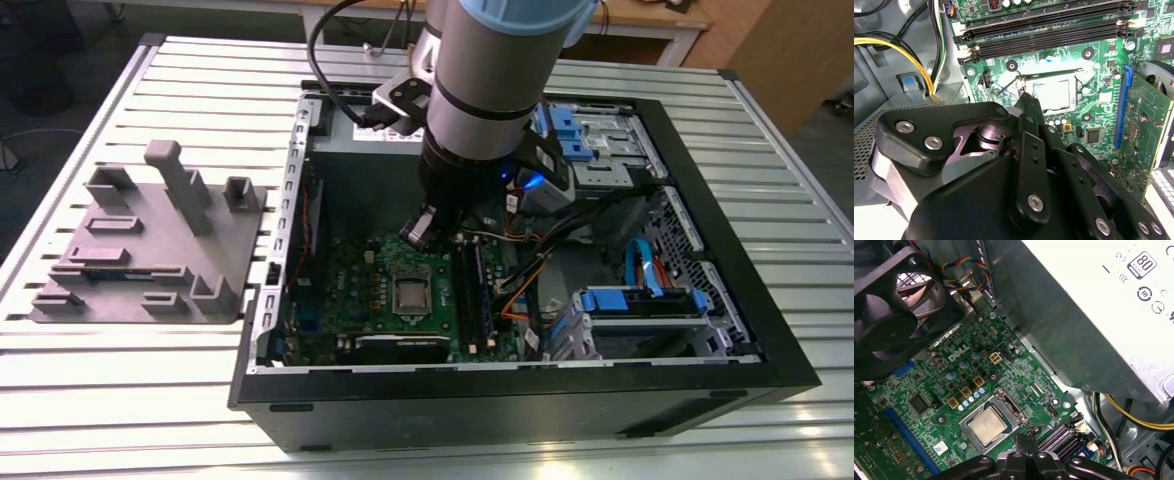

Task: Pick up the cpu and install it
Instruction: 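Install the first cpu locking lever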

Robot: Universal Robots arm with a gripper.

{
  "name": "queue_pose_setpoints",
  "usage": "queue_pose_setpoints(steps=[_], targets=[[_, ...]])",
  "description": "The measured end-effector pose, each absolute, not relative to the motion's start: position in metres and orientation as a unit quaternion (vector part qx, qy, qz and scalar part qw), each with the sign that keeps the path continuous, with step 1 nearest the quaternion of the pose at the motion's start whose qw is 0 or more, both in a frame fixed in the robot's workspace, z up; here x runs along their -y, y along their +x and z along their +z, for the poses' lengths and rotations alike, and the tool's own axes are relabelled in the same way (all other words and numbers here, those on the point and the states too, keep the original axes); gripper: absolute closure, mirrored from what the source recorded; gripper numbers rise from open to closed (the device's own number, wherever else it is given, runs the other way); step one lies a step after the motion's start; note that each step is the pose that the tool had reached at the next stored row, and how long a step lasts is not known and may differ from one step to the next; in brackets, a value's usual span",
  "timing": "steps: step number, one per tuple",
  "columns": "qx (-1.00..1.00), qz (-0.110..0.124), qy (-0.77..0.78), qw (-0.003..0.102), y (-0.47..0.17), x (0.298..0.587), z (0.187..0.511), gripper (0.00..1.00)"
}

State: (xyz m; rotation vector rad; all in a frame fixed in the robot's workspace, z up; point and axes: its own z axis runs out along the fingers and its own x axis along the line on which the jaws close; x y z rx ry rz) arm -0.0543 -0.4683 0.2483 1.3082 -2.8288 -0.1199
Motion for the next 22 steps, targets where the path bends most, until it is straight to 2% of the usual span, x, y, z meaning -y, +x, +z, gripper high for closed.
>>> queue_pose_setpoints(steps=[22], targets=[[0.907,-0.038,0.420,0.011,-0.037,0.463,0.248,0.90]])
